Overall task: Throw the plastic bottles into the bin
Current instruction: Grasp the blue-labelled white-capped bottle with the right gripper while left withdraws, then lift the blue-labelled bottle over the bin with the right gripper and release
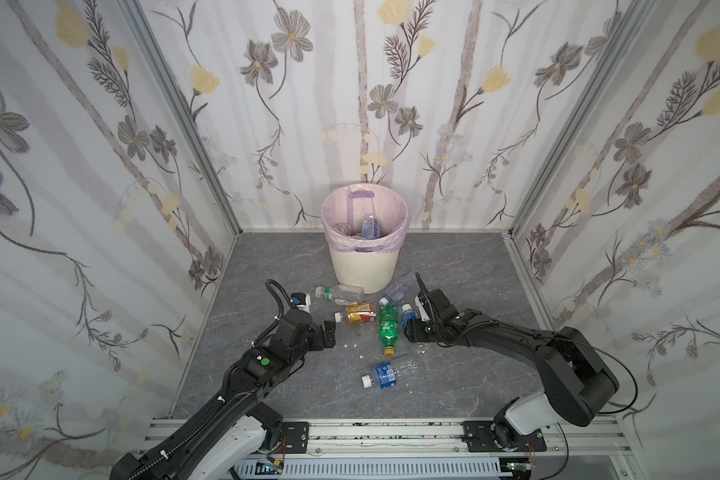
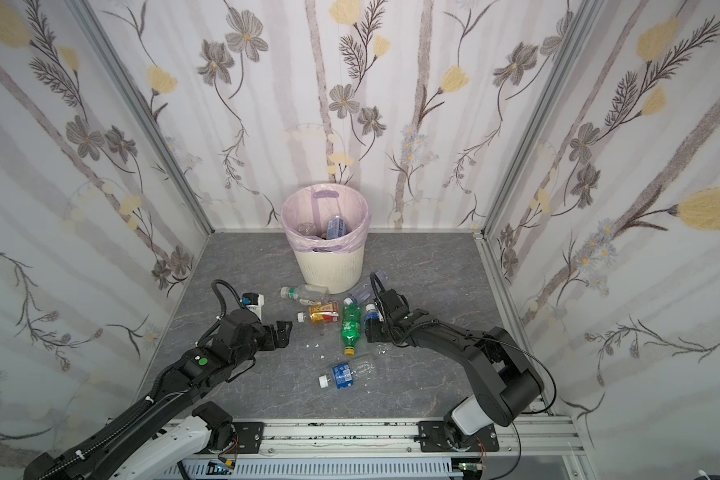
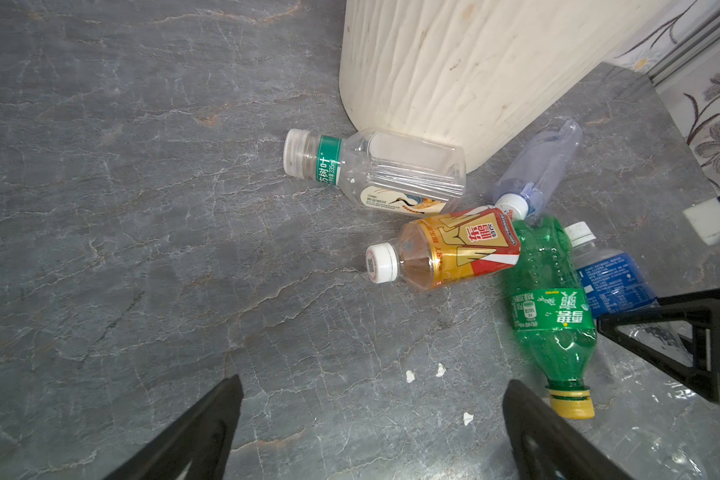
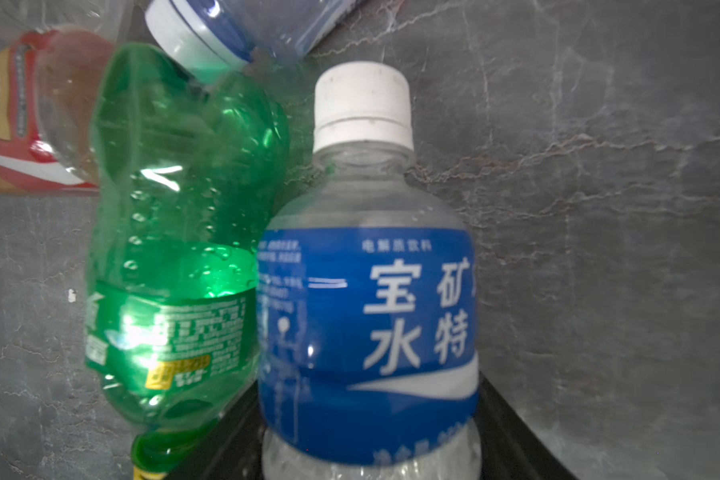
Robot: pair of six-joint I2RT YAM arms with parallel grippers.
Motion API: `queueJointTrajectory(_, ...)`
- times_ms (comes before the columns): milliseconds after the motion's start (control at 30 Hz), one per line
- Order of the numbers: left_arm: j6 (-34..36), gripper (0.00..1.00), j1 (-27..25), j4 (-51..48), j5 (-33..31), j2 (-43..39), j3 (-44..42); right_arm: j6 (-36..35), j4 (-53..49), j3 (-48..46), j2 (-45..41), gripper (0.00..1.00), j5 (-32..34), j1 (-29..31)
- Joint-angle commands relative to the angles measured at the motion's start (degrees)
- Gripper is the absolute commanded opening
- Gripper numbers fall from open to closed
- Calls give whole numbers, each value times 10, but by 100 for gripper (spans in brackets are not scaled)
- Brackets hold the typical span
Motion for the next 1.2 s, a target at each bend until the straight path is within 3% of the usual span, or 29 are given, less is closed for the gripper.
queueJointTrajectory(0, -16, 100, 0, 12, -4, -7, -3, -13, 12, 3, -20, 67, 40, 1)
queueJointTrajectory(67, -21, 100, 0, 12, -7, -11, -5, -14, 7, 5, -32, 67, 56, 1)
queueJointTrajectory(533, -22, 100, 0, 12, 4, -15, 5, -88, 62, 49, -331, 62, 70, 0)
queueJointTrajectory(700, -21, 100, 0, 11, 9, -7, 18, -112, 79, 111, -364, 61, 62, 0)
queueJointTrajectory(833, -22, 100, 0, 11, 13, -1, 26, -134, 85, 203, -303, 61, 45, -3)
queueJointTrajectory(1000, -24, 100, 0, 7, 19, -1, 41, -138, 135, 392, -101, 61, -25, -32)
queueJointTrajectory(1033, -25, 100, 0, 5, 24, -1, 44, -133, 120, 460, -48, 66, -41, -38)
queueJointTrajectory(1100, -24, 100, 0, -1, 35, 0, 53, -133, 30, 614, 77, 88, -44, -44)
queueJointTrajectory(1167, -23, 100, 0, -9, 47, 1, 60, -139, -55, 736, 158, 97, -53, -44)
